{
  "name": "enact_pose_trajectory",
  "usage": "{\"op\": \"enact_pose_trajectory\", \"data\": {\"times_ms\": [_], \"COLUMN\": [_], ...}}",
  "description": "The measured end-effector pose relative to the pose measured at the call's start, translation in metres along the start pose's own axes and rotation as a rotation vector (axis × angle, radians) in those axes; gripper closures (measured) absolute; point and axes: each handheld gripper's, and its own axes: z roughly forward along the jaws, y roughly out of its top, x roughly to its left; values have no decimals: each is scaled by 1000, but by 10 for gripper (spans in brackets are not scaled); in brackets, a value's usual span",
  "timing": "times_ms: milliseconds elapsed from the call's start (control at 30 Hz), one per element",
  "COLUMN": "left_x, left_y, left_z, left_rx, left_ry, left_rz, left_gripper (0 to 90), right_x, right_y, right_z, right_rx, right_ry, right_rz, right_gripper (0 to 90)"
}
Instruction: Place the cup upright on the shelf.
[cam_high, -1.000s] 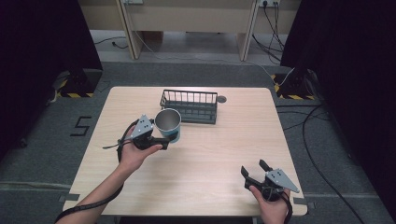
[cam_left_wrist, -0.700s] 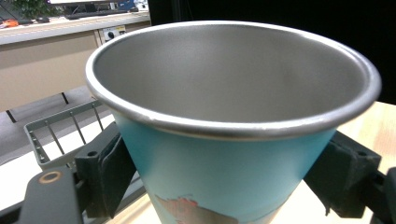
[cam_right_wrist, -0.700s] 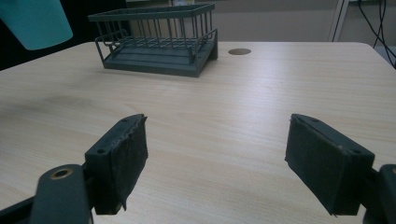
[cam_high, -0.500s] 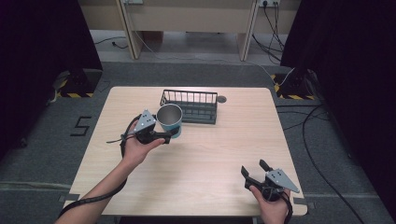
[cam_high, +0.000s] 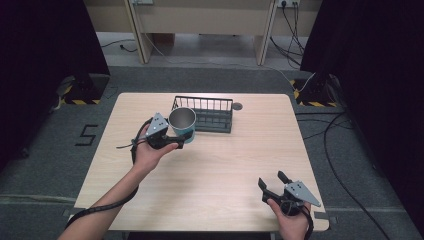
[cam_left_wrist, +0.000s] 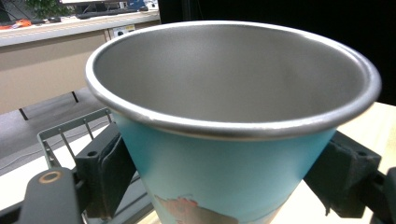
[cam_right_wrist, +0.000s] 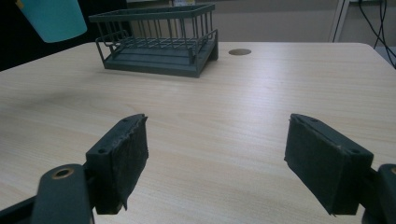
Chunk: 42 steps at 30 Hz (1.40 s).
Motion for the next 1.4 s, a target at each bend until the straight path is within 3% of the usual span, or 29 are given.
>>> {"op": "enact_pose_trajectory", "data": {"times_ms": [500,1400], "left_x": [10,25], "left_y": [12,26], "left_z": [10,45], "left_rx": [-9,-12], "left_ry": [20,32], "left_rz": [2,-20], "left_gripper": [169,169], "right_x": [-1,-3], "right_y": [0,-1], "right_z": [0,3], "right_rx": [-1,1], "right_ry": [0,-3], "right_rz": [2,4], "right_gripper": [224,225]}}
